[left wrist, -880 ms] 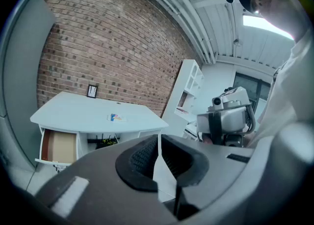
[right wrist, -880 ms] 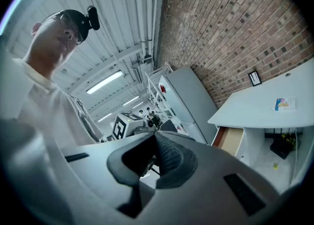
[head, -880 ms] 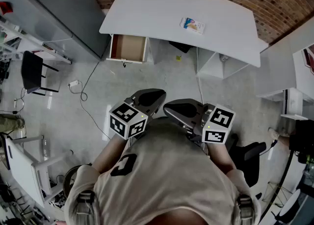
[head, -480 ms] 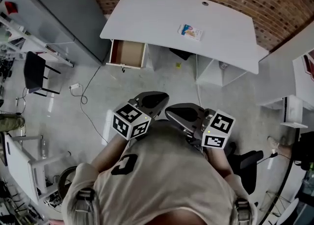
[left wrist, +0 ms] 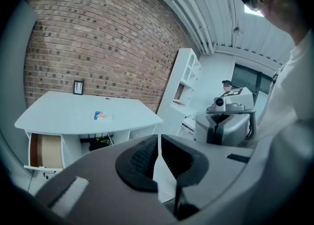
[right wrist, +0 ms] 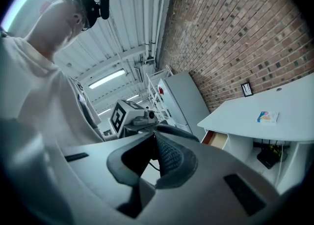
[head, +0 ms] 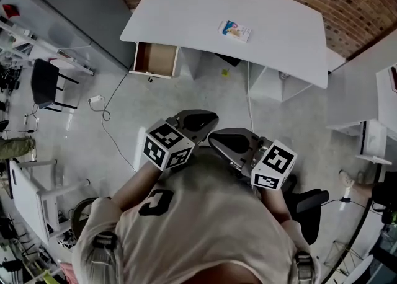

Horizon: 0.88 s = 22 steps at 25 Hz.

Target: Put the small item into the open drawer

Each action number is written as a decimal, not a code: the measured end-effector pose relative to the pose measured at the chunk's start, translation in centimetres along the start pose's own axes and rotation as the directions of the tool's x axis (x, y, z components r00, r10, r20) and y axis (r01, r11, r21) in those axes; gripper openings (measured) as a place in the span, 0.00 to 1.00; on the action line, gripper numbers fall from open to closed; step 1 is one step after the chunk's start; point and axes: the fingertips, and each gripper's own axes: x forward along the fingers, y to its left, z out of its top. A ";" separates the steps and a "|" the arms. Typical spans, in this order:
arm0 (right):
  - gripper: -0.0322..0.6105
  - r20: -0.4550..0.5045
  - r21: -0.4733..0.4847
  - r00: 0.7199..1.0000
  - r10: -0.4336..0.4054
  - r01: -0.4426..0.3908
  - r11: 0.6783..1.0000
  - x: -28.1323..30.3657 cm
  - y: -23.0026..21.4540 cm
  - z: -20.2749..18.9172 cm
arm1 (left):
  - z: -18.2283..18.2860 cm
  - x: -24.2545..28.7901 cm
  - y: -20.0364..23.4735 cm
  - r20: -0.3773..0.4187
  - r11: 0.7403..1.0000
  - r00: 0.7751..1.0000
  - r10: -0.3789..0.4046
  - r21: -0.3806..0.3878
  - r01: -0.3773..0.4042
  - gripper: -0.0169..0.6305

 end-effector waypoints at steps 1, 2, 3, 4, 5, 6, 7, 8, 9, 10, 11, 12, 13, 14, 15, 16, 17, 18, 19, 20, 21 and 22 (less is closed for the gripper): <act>0.06 -0.007 0.003 1.000 -0.007 0.007 1.000 -0.6 -0.4 -0.3 | 0.0 0.7 -0.3 -0.007 1.000 1.000 -0.003 0.000 0.003 0.06; 0.05 -0.014 0.009 1.000 -0.015 0.015 1.000 -1.2 -0.9 -0.5 | 0.0 1.4 -0.7 -0.014 1.000 1.000 -0.006 0.003 0.006 0.06; 0.06 -0.019 0.015 1.000 -0.024 0.024 1.000 -1.8 -1.3 -0.7 | 0.0 2.1 -1.0 -0.020 1.000 1.000 -0.008 0.008 0.009 0.06; 0.06 -0.020 0.020 0.999 -0.034 0.034 0.999 -2.4 -1.7 -0.7 | 0.1 2.6 -1.2 -0.027 1.000 1.000 -0.011 0.014 0.012 0.06; 0.06 -0.018 0.024 0.999 -0.044 0.044 0.999 -2.9 -2.0 -0.7 | 0.2 3.1 -1.3 -0.032 1.000 0.999 -0.015 0.020 0.016 0.06; 0.05 -0.014 0.029 0.998 -0.055 0.056 0.998 -3.2 -2.3 -0.7 | 0.3 3.4 -1.4 -0.037 0.999 0.999 -0.021 0.024 0.022 0.06; 0.05 -0.011 0.040 0.998 -0.067 0.067 0.997 -3.4 -2.5 -0.8 | 0.5 3.6 -1.4 -0.039 0.999 0.999 -0.027 0.026 0.028 0.06; 0.06 -0.009 0.053 0.997 -0.078 0.078 0.996 -3.4 -2.8 -0.9 | 0.6 3.7 -1.3 -0.041 0.999 0.999 -0.033 0.028 0.034 0.06; 0.06 -0.009 0.066 0.996 -0.088 0.089 0.994 -3.4 -3.1 -0.9 | 0.7 3.7 -1.2 -0.044 0.999 0.998 -0.038 0.029 0.040 0.06; 0.06 -0.009 0.075 0.995 -0.098 0.098 0.992 -3.3 -3.3 -1.0 | 0.7 3.7 -1.1 -0.049 0.999 0.998 -0.043 0.031 0.045 0.06; 0.06 -0.009 0.079 0.994 -0.106 0.107 0.991 -3.1 -3.5 -1.0 | 0.6 3.7 -0.9 -0.054 0.998 0.997 -0.048 0.034 0.050 0.06; 0.05 -0.010 0.080 0.993 -0.114 0.114 0.990 -2.9 -3.8 -0.9 | 0.6 3.7 -0.7 -0.059 0.998 0.997 -0.053 0.037 0.055 0.06; 0.05 -0.010 0.080 0.993 -0.121 0.122 0.989 -2.6 -4.1 -0.8 | 0.5 3.7 -0.3 -0.064 0.997 0.996 -0.058 0.040 0.061 0.06; 0.05 -0.013 0.081 0.992 -0.129 0.130 0.988 -2.2 -4.4 -0.7 | 0.6 3.7 0.2 -0.065 0.997 0.996 -0.063 0.042 0.066 0.06; 0.06 -0.018 0.082 0.990 -0.137 0.138 0.987 -1.8 -4.8 -0.6 | 0.7 3.7 0.7 -0.064 0.997 0.996 -0.069 0.042 0.072 0.06; 0.06 -0.024 0.082 0.989 -0.145 0.146 0.986 -1.4 -5.2 -0.5 | 0.8 3.6 1.3 -0.062 0.996 0.995 -0.076 0.041 0.079 0.06; 0.05 -0.031 0.082 0.988 -0.154 0.156 0.984 -1.0 -5.6 -0.4 | 1.0 3.7 1.9 -0.059 0.996 0.995 -0.084 0.040 0.086 0.06; 0.05 -0.039 0.080 0.985 -0.166 0.169 0.982 -0.6 -6.1 -0.3 | 1.1 3.7 2.6 -0.056 0.995 0.994 -0.091 0.037 0.093 0.06; 0.05 -0.046 0.078 0.982 -0.182 0.185 0.980 -0.2 -6.6 0.0 | 1.4 3.8 3.3 -0.052 0.994 0.994 -0.099 0.034 0.101 0.06; 0.06 -0.053 0.076 0.979 -0.199 0.203 0.976 0.2 -7.2 0.2 | 1.6 3.8 4.0 -0.046 0.994 0.993 -0.107 0.031 0.108 0.06; 0.06 -0.059 0.076 0.975 -0.216 0.220 0.972 0.6 -7.7 0.5 | 2.0 3.7 4.8 -0.039 0.993 0.993 -0.114 0.029 0.115 0.06; 0.06 -0.065 0.078 0.972 -0.228 0.233 0.969 1.2 -8.3 0.9 | 2.4 3.5 5.6 -0.030 0.992 0.993 -0.118 0.029 0.119 0.06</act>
